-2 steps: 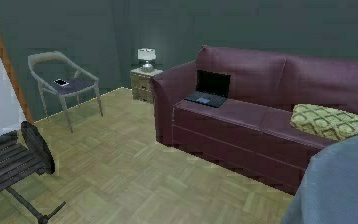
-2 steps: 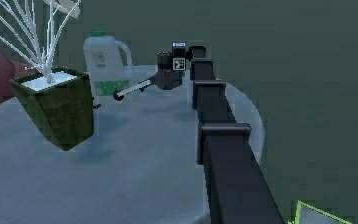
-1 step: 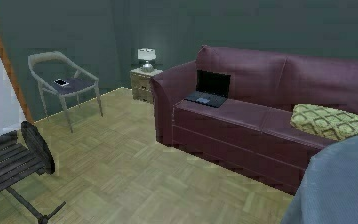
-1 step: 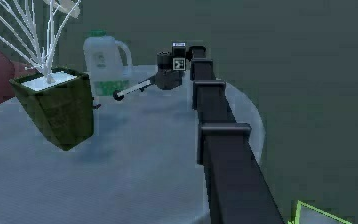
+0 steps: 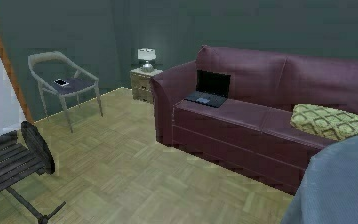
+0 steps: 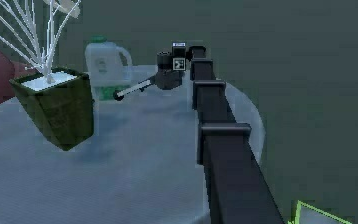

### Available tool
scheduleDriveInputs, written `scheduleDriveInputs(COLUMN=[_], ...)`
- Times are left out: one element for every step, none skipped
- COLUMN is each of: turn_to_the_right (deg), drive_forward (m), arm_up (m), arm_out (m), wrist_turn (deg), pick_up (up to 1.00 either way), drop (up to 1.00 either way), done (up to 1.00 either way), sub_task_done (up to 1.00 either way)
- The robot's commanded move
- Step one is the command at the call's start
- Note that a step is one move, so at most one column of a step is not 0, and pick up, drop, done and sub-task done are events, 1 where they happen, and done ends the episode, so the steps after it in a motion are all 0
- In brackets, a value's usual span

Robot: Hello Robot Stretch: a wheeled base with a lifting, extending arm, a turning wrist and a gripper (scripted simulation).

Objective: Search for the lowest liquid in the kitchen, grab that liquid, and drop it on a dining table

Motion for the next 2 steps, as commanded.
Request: scheduleDriveInputs(turn_to_the_right=[0.0, 0.0], drive_forward=[0.00, 0.00], arm_up=[0.00, 0.00], arm_out=[-0.10, 0.00], wrist_turn=[0.0, 0.0], pick_up=[0.00, 0.00], drop=[0.00, 0.00], done=[0.00, 1.00], sub_task_done=[0.00, 0.00])
